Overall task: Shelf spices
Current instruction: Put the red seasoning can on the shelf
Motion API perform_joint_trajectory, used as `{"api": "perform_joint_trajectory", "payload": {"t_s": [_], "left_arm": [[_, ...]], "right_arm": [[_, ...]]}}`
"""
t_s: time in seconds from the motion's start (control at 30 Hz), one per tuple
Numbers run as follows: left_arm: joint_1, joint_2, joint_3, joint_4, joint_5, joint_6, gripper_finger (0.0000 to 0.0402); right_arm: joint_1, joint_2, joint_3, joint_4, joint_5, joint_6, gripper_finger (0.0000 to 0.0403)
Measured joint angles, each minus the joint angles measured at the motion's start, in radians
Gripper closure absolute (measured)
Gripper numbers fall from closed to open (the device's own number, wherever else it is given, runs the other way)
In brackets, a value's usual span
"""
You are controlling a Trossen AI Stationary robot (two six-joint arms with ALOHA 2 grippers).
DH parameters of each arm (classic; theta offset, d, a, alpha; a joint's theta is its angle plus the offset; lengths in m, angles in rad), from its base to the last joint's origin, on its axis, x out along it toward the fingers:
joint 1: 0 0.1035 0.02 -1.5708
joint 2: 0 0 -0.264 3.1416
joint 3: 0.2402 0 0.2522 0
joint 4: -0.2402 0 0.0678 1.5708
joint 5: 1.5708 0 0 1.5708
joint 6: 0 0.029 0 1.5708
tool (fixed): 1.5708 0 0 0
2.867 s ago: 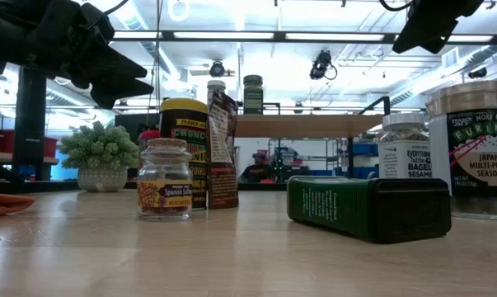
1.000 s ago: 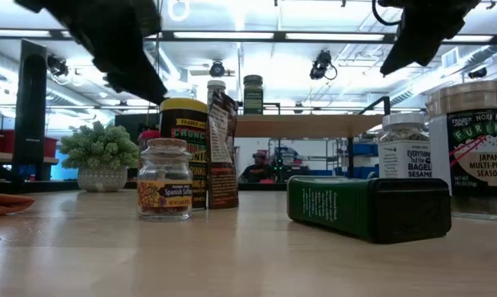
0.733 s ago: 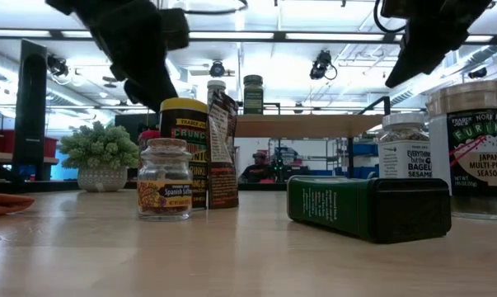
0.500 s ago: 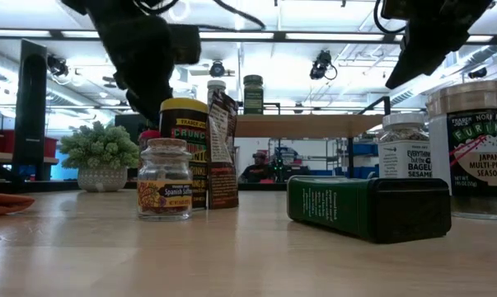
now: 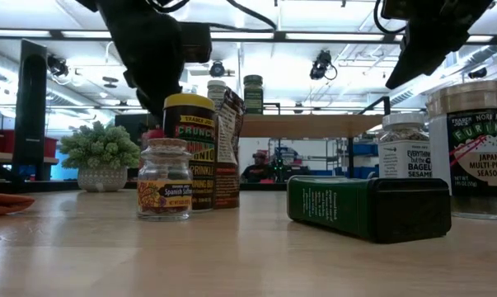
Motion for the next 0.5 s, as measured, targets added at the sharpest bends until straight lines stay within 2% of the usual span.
{"api": "perform_joint_trajectory", "payload": {"t_s": [0.17, 0.3, 0.5], "left_arm": [[0.024, 0.001, 0.000, 0.013, -0.087, 0.028, 0.0163], [0.037, -0.014, 0.000, 0.014, -0.094, 0.047, 0.0163], [0.033, -0.102, 0.000, 0.006, -0.101, 0.054, 0.0163]], "right_arm": [[0.000, 0.000, 0.000, 0.000, 0.000, 0.000, 0.0400], [0.000, 0.000, 0.000, 0.000, 0.000, 0.000, 0.0400], [0.000, 0.000, 0.000, 0.000, 0.000, 0.000, 0.0398]]}}
